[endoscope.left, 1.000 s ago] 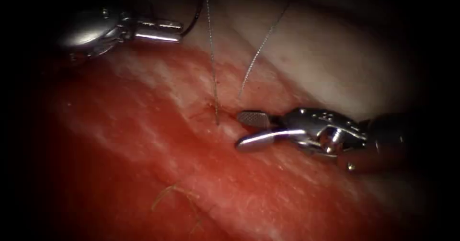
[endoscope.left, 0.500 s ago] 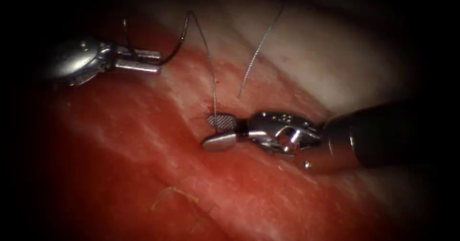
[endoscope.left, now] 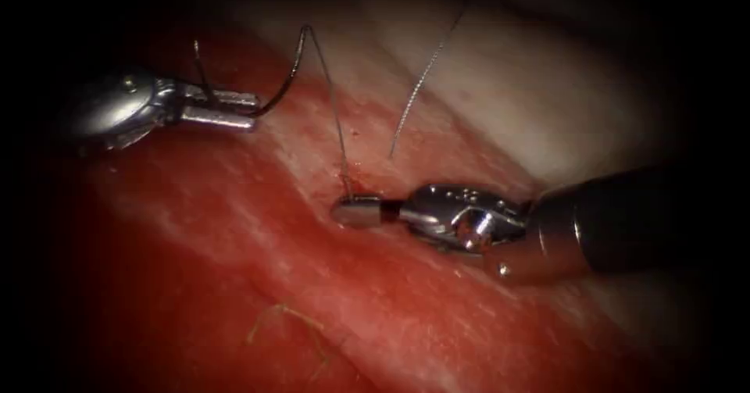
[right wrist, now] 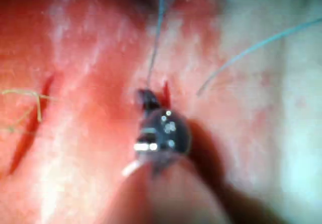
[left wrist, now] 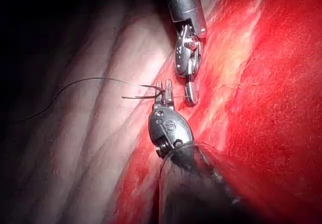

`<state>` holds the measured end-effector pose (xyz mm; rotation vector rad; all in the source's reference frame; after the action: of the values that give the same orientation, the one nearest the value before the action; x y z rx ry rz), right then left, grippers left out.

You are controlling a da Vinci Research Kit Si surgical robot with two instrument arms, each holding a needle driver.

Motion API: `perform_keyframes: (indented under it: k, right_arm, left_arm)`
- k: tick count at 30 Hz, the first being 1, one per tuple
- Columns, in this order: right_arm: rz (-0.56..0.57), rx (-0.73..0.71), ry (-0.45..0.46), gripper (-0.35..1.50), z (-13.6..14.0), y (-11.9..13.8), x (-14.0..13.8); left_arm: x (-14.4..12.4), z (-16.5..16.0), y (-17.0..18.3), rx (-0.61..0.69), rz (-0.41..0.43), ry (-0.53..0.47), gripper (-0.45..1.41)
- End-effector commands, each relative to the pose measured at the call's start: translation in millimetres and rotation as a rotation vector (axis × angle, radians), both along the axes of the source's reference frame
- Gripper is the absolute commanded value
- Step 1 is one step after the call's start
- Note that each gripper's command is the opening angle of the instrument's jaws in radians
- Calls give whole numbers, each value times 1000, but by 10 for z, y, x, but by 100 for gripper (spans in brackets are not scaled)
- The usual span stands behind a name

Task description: Wound Closure

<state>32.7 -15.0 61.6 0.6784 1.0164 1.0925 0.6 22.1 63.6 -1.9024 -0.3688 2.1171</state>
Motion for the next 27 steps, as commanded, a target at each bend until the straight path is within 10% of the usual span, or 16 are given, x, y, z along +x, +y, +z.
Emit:
perform_keyframes:
  k: [1,10,23,27]
  right_arm:
    - [0,4,5,-35,-6,-9,6]
    - [-17,19,70,-35,-90,-45,6]
    - [-11,-63,150,-35,-157,-43,9]
    - [-17,-207,163,79,-142,-30,4]
  left_arm:
    - [-5,9,-3,-1,3,-3,-45]
    - [0,44,-17,-50,-37,55,-45]
    - [17,-4,-35,-44,-14,35,-45]
    - [18,-1,-31,-43,-13,34,-45]
